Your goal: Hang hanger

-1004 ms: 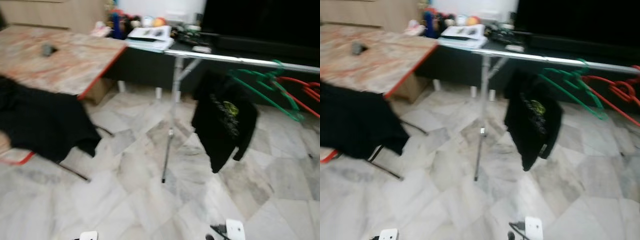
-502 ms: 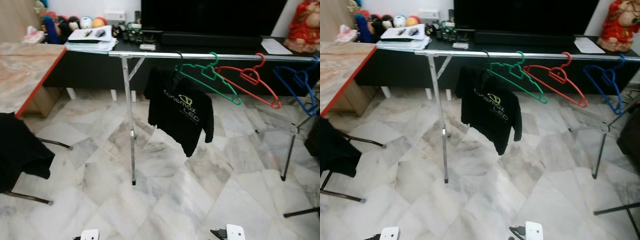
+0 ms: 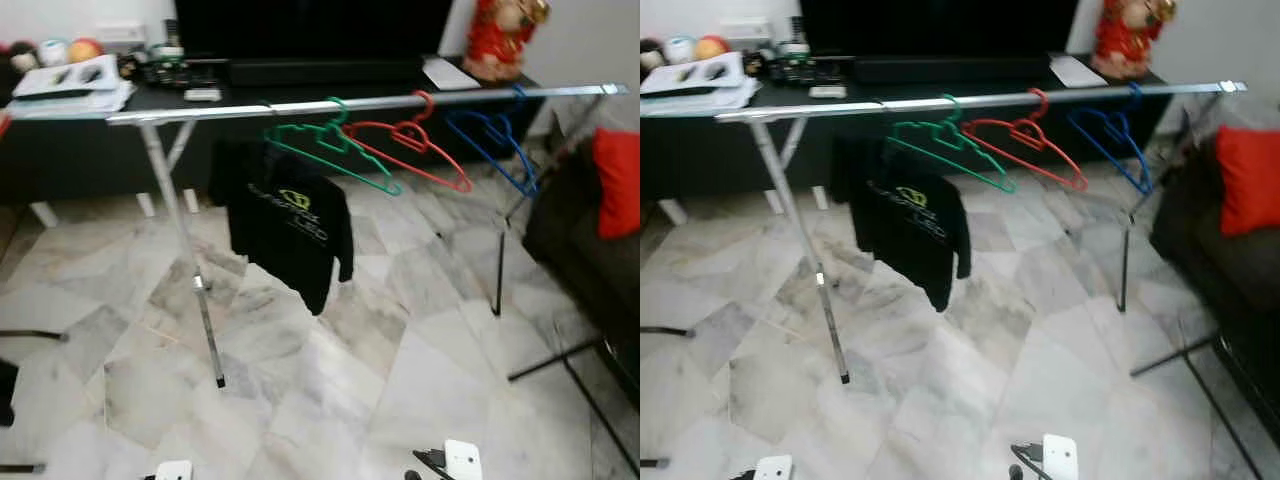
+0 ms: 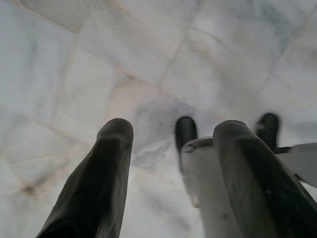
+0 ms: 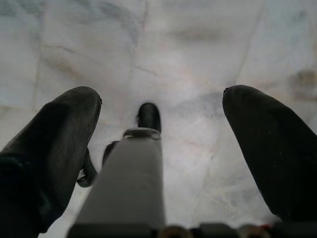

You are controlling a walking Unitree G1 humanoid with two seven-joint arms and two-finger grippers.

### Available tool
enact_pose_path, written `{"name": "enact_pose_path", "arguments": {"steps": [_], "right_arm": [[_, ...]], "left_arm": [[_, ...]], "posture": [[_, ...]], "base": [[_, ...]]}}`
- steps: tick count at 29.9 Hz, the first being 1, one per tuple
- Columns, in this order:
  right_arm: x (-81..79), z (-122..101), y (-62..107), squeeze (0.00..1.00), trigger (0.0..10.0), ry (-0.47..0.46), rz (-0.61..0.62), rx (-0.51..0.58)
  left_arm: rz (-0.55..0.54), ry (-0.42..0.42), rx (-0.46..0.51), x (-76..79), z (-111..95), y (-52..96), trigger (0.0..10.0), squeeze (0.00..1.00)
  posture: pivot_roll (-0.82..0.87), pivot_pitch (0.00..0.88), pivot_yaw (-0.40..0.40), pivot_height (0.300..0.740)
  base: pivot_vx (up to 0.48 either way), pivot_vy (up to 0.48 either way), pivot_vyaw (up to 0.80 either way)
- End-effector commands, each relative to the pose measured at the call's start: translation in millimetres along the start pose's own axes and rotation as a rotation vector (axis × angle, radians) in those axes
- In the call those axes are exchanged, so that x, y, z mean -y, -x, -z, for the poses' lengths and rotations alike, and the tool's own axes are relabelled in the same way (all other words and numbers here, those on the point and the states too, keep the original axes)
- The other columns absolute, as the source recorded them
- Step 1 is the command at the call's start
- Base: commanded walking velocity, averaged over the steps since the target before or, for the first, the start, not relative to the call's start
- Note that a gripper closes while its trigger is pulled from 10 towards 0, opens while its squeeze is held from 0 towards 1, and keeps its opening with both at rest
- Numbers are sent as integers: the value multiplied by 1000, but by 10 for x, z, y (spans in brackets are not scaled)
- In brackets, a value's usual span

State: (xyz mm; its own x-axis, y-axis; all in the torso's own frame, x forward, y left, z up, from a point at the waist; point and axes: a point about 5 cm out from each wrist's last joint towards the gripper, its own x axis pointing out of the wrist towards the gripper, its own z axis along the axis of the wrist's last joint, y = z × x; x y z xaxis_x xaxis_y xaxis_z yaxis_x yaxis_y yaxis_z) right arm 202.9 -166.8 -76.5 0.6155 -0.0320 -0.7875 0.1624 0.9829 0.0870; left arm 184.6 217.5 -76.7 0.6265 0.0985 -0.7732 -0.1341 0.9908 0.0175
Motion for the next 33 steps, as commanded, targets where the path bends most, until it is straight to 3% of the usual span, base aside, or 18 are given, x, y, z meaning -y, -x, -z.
{"name": "enact_pose_path", "arguments": {"steps": [1,4,8,13,24,33], "right_arm": [[208,34,22,0,10000,-10,41,-18],[350,19,39,0,10000,-13,55,-14],[388,27,47,0,10000,-15,59,-14],[226,79,34,0,10000,-15,43,-19],[151,91,28,0,10000,-18,35,-23],[-123,36,-4,0,10000,-16,12,-23]], "left_arm": [[12,6,-36,45,108,16,10000,0],[13,9,-38,42,111,17,10000,0],[13,11,-39,38,115,18,10000,0],[13,14,-41,29,119,20,10000,0],[12,11,-42,20,118,21,10000,0],[16,15,-39,20,116,21,10000,0]], "posture": [[-7,163,-31,740],[-6,164,-31,740],[-5,165,-30,740],[-5,168,-29,740],[-4,169,-28,740],[-6,170,-26,740]], "base": [[0,0,-738],[0,0,-738],[0,0,-739],[0,0,-738],[0,0,-738],[0,0,-738]]}}
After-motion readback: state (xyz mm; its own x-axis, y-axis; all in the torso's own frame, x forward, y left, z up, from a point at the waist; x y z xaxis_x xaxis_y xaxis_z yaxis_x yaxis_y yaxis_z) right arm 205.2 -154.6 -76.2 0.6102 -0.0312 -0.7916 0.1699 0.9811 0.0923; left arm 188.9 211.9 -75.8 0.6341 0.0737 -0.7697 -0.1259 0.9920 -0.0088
